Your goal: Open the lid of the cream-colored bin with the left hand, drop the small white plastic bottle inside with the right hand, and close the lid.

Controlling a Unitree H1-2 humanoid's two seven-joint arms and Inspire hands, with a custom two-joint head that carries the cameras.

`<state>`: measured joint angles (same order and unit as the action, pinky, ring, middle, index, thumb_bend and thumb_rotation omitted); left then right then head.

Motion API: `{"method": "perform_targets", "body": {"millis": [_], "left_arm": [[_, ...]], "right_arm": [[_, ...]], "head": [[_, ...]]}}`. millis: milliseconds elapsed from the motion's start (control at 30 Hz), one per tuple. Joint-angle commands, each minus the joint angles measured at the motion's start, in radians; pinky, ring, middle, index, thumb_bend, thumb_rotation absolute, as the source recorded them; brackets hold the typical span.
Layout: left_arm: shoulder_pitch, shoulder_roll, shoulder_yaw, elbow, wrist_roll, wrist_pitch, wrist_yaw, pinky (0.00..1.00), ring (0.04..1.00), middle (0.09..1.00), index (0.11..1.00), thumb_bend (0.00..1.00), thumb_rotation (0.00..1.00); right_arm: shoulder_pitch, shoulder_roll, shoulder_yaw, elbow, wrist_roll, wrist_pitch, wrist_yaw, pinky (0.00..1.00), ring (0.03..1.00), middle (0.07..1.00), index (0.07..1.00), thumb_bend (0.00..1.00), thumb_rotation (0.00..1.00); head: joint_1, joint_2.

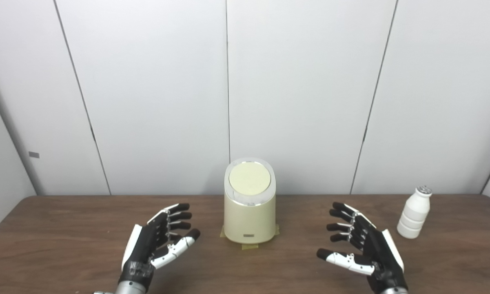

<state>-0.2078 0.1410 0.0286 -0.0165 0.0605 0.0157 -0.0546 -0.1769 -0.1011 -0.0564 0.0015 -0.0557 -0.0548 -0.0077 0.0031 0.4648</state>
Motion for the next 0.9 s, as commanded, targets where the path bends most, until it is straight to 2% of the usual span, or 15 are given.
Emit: {"method": "perform_targets", "body": {"millis": [0,467,533,600,767,867], "left_arm": [[-0.043,0.011,0.000,-0.014,-0.001,-0.042,0.000,0.54,0.694,0.742,0.796,0.65,0.26],[-0.045,0.012,0.002,-0.007,-0.011,-0.049,-0.004,0.54,0.693,0.743,0.791,0.66,0.26],[-0.046,0.003,0.004,-0.006,0.002,-0.048,0.012,0.54,0.696,0.745,0.790,0.66,0.26],[-0.049,-0.010,0.003,-0.001,0.030,-0.058,0.041,0.56,0.717,0.775,0.794,0.68,0.31],[-0.083,-0.043,0.006,0.032,0.080,-0.096,0.115,0.76,0.866,0.920,0.902,0.73,0.45],[-0.130,-0.031,0.002,0.061,0.089,-0.090,0.112,0.81,0.895,0.928,0.937,0.77,0.47]], "right_arm": [[-0.035,-0.002,-0.002,-0.035,0.006,-0.037,-0.005,0.56,0.665,0.783,0.781,0.72,0.13],[-0.032,0.000,-0.001,-0.040,0.008,-0.033,-0.003,0.56,0.673,0.787,0.786,0.72,0.14],[-0.033,-0.001,-0.001,-0.038,0.009,-0.039,-0.002,0.57,0.674,0.786,0.787,0.72,0.14],[-0.032,0.000,-0.001,-0.038,0.011,-0.040,-0.001,0.56,0.670,0.784,0.786,0.72,0.14],[-0.032,0.000,-0.002,-0.035,0.010,-0.042,-0.004,0.56,0.672,0.786,0.785,0.71,0.12],[-0.034,-0.004,-0.005,-0.017,0.015,-0.054,-0.002,0.57,0.684,0.795,0.790,0.71,0.14]], "head": [[0.001,0.000],[0.000,-0.001],[0.000,-0.001],[0.005,-0.005],[0.007,-0.011],[0.006,-0.015]]}}
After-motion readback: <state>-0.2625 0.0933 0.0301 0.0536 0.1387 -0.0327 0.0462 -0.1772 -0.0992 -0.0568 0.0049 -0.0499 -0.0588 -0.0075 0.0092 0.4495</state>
